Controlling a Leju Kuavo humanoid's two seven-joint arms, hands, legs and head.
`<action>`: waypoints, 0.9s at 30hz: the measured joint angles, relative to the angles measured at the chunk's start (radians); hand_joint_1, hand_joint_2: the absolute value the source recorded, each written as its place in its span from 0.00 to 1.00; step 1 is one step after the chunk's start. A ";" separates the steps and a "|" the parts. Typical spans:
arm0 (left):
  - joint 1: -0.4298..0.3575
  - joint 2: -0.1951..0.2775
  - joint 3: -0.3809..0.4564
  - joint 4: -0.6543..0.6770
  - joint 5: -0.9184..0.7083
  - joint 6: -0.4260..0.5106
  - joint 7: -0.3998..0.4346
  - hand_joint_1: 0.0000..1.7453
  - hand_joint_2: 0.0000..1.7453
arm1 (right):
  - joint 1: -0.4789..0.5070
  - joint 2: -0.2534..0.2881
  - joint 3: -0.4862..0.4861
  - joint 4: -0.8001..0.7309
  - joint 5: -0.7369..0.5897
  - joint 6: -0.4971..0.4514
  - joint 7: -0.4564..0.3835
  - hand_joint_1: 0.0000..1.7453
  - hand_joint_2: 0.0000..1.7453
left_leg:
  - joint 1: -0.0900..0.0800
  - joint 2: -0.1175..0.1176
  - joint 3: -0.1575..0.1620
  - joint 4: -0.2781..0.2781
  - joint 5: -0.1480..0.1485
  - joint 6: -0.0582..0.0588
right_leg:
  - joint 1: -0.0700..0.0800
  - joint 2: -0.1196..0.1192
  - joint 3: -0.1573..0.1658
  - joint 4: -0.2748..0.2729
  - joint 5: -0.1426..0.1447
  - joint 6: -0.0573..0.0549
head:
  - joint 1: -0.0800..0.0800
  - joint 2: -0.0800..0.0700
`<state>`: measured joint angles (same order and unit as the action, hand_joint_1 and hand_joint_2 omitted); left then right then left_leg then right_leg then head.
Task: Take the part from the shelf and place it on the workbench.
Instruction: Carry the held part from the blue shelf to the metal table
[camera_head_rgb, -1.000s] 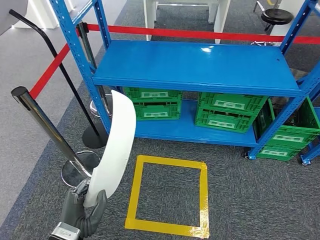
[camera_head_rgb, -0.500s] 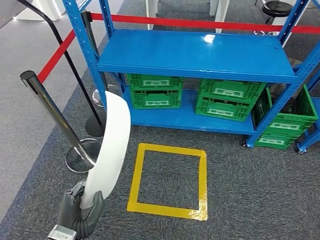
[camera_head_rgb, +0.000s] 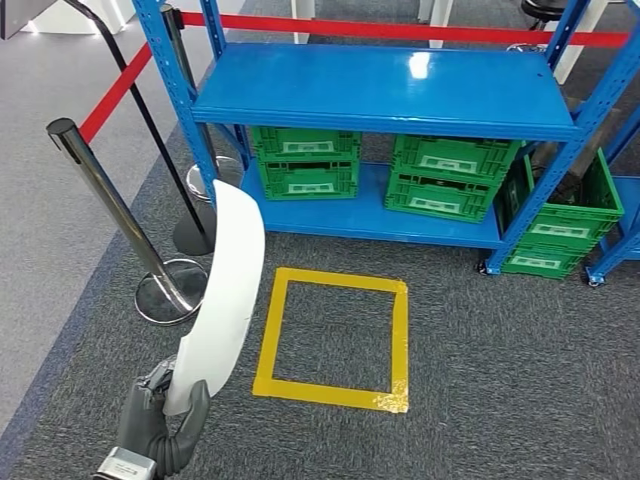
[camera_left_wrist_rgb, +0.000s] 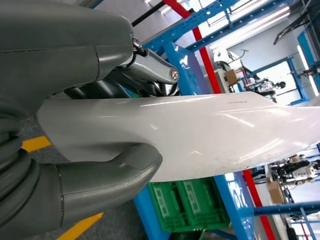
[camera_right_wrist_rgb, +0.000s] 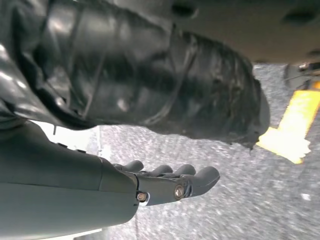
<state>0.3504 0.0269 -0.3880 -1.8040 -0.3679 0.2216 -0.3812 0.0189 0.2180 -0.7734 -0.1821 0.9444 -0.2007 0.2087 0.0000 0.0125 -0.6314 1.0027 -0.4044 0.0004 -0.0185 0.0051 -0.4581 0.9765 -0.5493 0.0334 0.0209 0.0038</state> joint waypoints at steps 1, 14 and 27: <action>0.000 0.000 0.000 0.000 0.003 0.000 -0.001 1.00 1.00 | 0.000 0.000 -0.002 0.000 -0.003 0.002 0.000 0.00 0.00 | 0.002 -0.001 -0.009 0.019 -0.026 -0.005 | -0.001 -0.002 -0.009 0.002 0.007 -0.009 | -0.002 0.000; -0.006 0.005 -0.005 0.000 0.016 0.002 -0.019 1.00 1.00 | 0.003 -0.015 -0.038 0.001 -0.035 0.117 -0.042 0.00 0.00 | -0.024 -0.007 0.195 -0.043 -0.141 0.051 | 0.021 -0.012 -0.126 0.032 0.097 -0.025 | -0.013 0.000; -0.016 0.013 -0.017 0.002 0.087 -0.024 0.033 1.00 1.00 | -0.001 -0.051 -0.037 0.018 -0.001 0.278 -0.231 0.00 0.00 | -0.009 -0.027 0.087 -0.009 -0.067 0.026 | 0.001 0.046 -0.027 0.024 0.015 0.013 | -0.006 0.000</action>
<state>0.3346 0.0398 -0.4054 -1.8015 -0.2814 0.1974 -0.3486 0.0174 0.1668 -0.8107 -0.1639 0.9438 0.0771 -0.0220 -0.0090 -0.0142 -0.5442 0.9934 -0.4714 0.0262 -0.0171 0.0515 -0.4851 1.0004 -0.5338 0.0460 0.0144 0.0036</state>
